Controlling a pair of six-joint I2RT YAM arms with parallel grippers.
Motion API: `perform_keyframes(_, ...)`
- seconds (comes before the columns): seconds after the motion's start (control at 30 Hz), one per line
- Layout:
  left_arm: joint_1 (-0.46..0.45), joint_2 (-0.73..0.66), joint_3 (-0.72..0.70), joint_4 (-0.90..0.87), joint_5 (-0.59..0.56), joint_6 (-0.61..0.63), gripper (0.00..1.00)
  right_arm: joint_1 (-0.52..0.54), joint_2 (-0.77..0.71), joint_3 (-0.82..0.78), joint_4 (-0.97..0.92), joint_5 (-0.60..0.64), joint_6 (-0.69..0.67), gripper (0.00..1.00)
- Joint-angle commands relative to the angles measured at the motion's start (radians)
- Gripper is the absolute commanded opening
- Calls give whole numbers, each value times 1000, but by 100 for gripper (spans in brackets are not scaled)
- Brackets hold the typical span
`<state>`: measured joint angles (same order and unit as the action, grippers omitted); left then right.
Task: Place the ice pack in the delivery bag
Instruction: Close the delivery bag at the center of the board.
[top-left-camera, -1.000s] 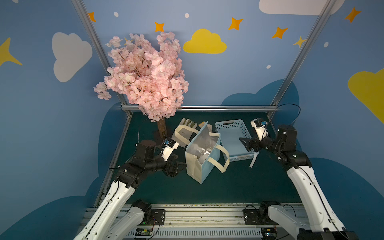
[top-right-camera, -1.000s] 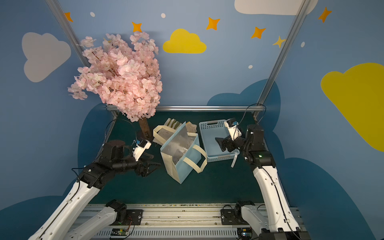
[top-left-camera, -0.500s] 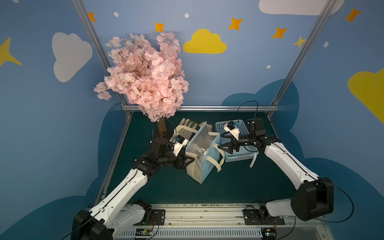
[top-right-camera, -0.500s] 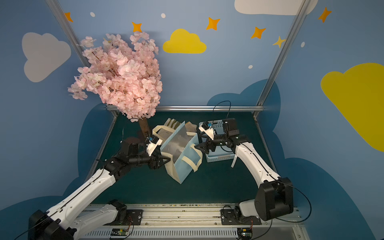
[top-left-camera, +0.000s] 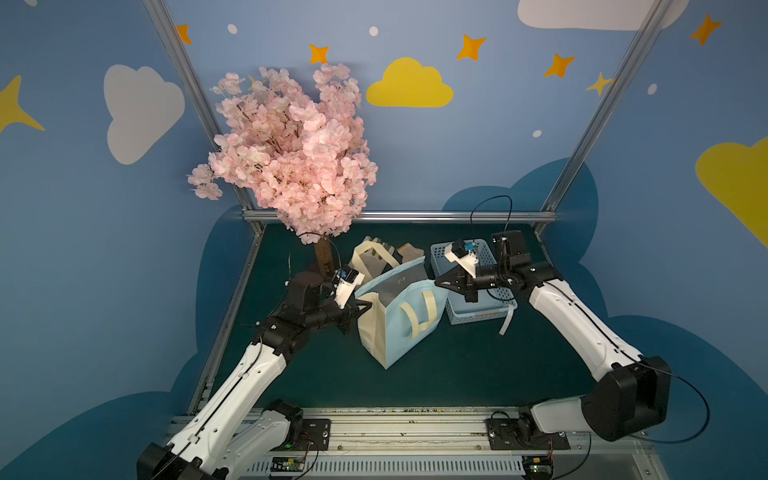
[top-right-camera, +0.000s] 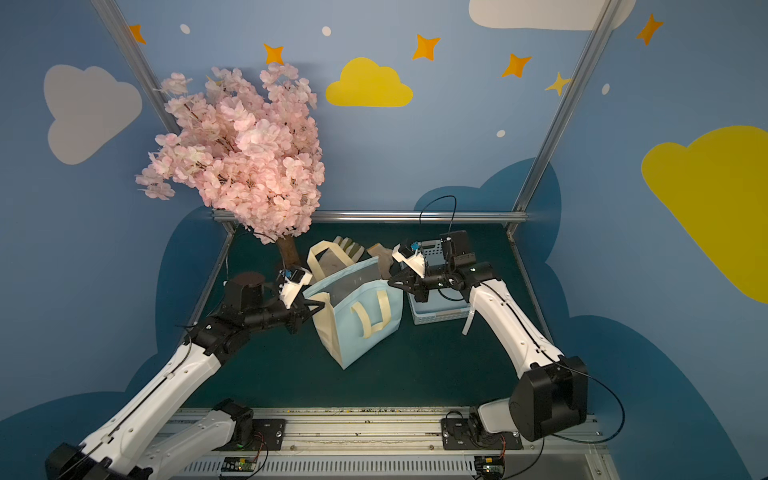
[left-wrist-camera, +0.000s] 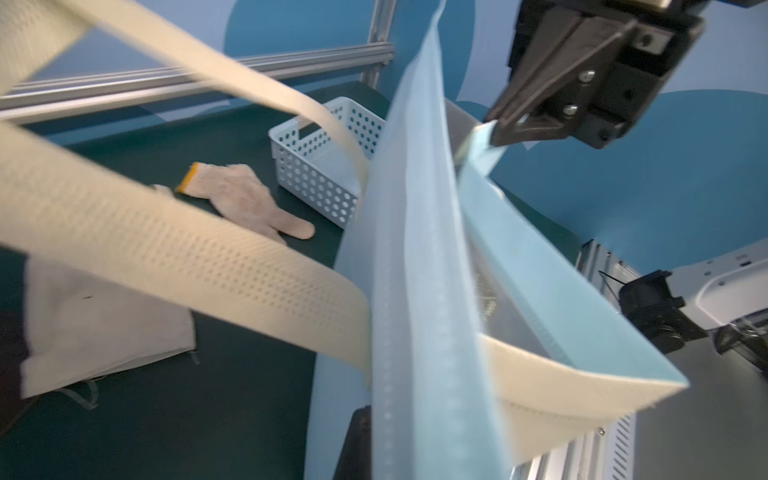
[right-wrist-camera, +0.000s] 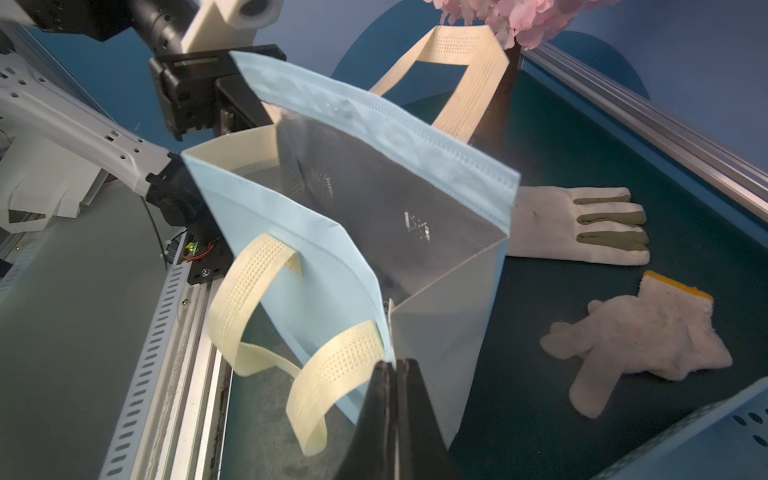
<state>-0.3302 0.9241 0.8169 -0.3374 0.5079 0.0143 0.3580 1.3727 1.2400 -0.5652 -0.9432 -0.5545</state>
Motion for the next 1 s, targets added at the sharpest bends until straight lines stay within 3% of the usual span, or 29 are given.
perform_keyframes(0.0,67,-45,11,13,113,52,3,29,-66,15,-111,-9,32,0)
perform_keyframes(0.17,101,-23,15,-11,236,137,3,65,-88,-13,-82,-2,83,0)
perform_keyframes(0.33,112,16,7,-33,329,244,3,76,-50,-36,-23,34,46,2)
perform_keyframes(0.4,113,35,12,-74,369,318,3,75,-33,-33,-22,51,17,35)
perform_keyframes(0.5,114,50,18,-105,383,376,3,71,-9,-29,-22,58,-17,63)
perform_keyframes(0.53,114,50,16,-104,389,389,3,70,-1,-26,-22,56,-24,69)
perform_keyframes(0.8,115,61,1,-88,387,428,3,59,79,23,-8,39,-75,97)
perform_keyframes(0.97,116,88,11,-78,392,445,3,44,144,83,-19,-33,-119,99)
